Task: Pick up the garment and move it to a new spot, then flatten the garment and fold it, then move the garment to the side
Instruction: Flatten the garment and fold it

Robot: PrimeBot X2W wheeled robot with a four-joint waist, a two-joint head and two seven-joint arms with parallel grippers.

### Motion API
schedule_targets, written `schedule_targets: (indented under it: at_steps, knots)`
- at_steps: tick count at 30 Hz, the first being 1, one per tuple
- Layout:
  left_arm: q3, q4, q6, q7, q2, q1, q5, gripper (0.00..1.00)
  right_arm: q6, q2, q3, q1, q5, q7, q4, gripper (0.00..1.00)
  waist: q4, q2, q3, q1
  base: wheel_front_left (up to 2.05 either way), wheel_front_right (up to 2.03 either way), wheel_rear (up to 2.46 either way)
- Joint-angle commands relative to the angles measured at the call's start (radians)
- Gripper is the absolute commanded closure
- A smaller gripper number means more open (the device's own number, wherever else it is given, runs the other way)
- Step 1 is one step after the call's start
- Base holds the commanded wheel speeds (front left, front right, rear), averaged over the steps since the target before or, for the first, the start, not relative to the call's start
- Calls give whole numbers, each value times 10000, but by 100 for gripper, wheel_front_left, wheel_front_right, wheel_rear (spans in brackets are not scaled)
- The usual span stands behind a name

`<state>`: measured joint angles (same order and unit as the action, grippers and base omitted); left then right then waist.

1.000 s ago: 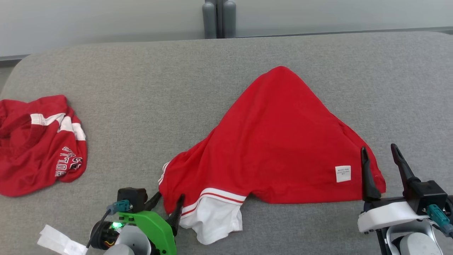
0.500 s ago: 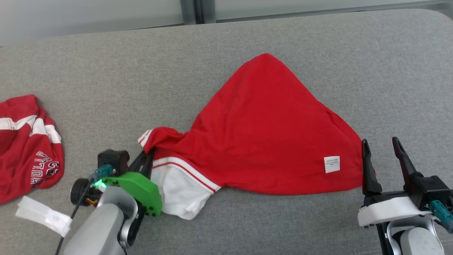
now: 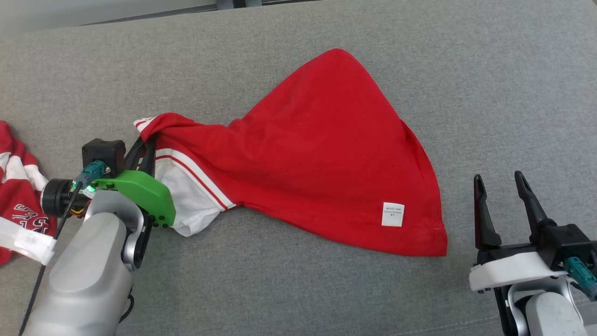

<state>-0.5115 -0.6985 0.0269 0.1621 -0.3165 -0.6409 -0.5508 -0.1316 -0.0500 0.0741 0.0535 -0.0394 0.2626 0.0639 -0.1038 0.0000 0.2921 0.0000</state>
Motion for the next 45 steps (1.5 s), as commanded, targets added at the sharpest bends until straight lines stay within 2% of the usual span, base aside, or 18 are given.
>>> schedule_targets:
  at_steps: [1, 5, 10, 16, 19, 22, 25, 31, 40, 45]
  knots:
    - [36, -102, -38, 127, 80, -126, -38, 0, 18, -12, 56, 92, 47, 33, 3, 0, 50, 0, -2, 0, 0, 0, 0]
    - [-81, -250, -23, 362, 304, 182, -54, 0, 18, -10, 83, 67, 118, 33, 62, 0, 328, 0, -173, 0, 0, 0, 0]
    - [20, 202, 157, 767, 455, 857, -141, 0, 18, -12, 97, -67, 180, 31, 106, 0, 676, 0, -549, 0, 0, 0, 0]
    - [332, 1516, 273, 1020, 538, 2293, -235, 0, 18, -33, 375, -322, 255, 31, 91, 0, 1090, 0, -1119, 0, 0, 0, 0]
    - [888, 2642, 228, 1031, 685, 2988, -53, 0, 18, -101, 499, -396, 263, 31, 69, 0, 1280, 0, -1355, 0, 0, 0, 0]
    - [1647, 3936, -14, 1017, 979, 3909, 544, 0, 18, -157, 545, -519, 290, 31, 98, 0, 1463, 0, -1579, 0, 0, 0, 0]
    - [2348, 4826, -492, 1018, 1437, 4656, 1225, 0, 18, -269, 455, -534, 286, 31, 212, 0, 1607, 0, -1804, 0, 0, 0, 0]
    - [3428, 5446, -1314, 1020, 2223, 5618, 2313, 0, 18, -519, 198, -574, 138, 33, 839, 0, 1763, 0, -2156, 0, 0, 0, 0]
    - [4196, 5205, -1577, 1022, 2558, 6319, 2834, 0, 18, -602, 192, -675, -109, -159, 1666, 0, 1736, 0, -2544, 0, 0, 0, 0]
    - [4197, 5349, -1587, 1022, 2590, 6425, 2817, 0, 18, -552, 206, -632, -169, -123, 1713, 0, 1676, 0, -2545, 0, 0, 0, 0]
